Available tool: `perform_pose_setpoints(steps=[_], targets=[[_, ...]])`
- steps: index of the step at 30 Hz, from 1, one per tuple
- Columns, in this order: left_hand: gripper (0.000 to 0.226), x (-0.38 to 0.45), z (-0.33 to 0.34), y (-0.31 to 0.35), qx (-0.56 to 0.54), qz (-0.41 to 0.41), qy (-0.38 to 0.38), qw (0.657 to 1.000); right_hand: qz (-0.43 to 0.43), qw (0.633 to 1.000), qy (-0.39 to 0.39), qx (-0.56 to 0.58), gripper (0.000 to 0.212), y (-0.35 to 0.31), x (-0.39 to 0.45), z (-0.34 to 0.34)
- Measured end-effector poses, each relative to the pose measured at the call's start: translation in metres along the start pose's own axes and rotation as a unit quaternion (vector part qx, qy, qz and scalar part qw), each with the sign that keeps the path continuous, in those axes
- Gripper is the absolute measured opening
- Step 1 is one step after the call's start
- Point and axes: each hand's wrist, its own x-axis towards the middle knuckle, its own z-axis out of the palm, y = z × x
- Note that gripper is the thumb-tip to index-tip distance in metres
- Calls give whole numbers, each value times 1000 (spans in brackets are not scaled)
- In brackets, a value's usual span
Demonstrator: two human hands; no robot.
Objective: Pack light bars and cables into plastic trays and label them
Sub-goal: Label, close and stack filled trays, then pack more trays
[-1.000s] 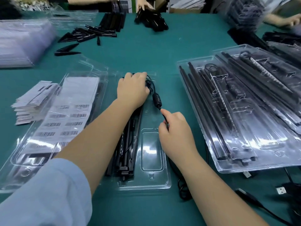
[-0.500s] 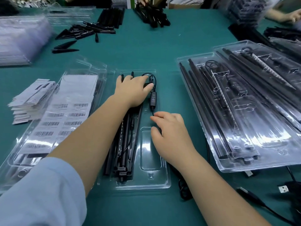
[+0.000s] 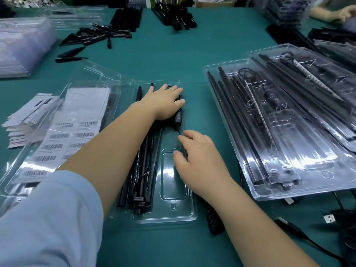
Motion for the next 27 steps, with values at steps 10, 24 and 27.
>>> perform_pose_setpoints(steps=[10, 24, 27], targets=[[44, -15, -16, -8, -25, 81, 55, 995, -36, 996, 14, -80, 38, -4, -10, -2], [30, -59, -31, -20, -30, 113, 131, 984, 62, 996, 56, -18, 29, -1, 0, -8], [34, -64, -29, -16, -52, 122, 100, 986, 36, 997, 43, -49, 17, -1, -3, -12]])
